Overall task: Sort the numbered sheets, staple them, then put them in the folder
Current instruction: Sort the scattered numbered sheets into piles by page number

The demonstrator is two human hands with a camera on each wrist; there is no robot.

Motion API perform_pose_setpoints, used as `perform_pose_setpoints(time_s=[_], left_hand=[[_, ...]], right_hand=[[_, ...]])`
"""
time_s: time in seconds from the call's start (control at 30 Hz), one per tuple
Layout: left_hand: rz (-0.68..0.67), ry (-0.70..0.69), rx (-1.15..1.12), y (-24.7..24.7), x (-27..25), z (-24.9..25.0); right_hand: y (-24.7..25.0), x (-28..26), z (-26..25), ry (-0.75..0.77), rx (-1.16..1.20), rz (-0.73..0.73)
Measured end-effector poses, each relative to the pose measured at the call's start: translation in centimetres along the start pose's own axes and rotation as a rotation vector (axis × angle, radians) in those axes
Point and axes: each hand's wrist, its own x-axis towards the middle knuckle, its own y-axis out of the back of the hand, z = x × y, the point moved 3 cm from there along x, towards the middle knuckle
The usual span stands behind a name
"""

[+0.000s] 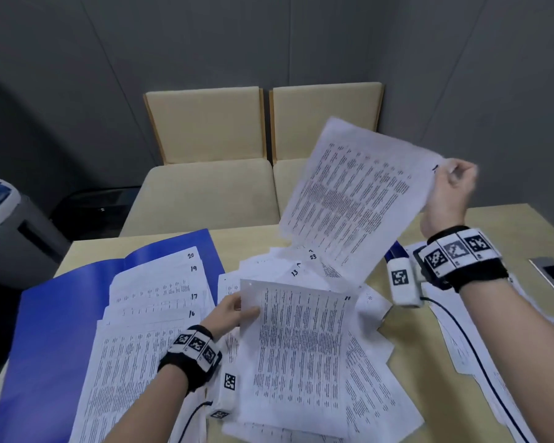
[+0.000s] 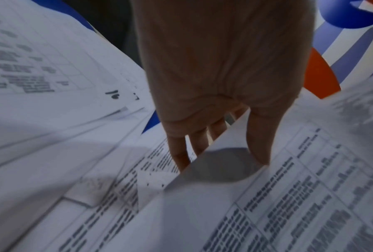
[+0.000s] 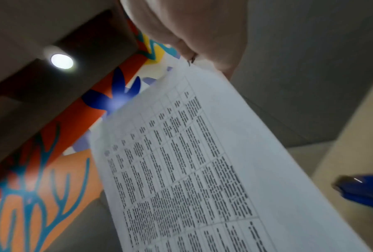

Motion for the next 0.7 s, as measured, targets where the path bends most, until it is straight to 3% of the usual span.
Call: perform_pose_setpoints(time_s=[0.13,0.4,0.5,0.7], left_hand=[[-0.073,0.026,-0.084,0.6,-0.8,0.7],[0.039,-0.044,-0.112,-1.2,0.2,1.8],[0.105,0.041,-0.142,-2.1,1.2,0.8],[0.237,0.034,0.001,-2.6,1.7,-0.1]], right_hand=[[1.2,-1.9,5.1,-0.199,-0.098,-0.03],[2.5,-9.5,13.7,-0.733,-0.143,-0.293],[2.3,-11.1,14.2,-0.813,-0.108,-0.315],[1.9,-12.0,14.7,-0.888,0.012,-0.315]])
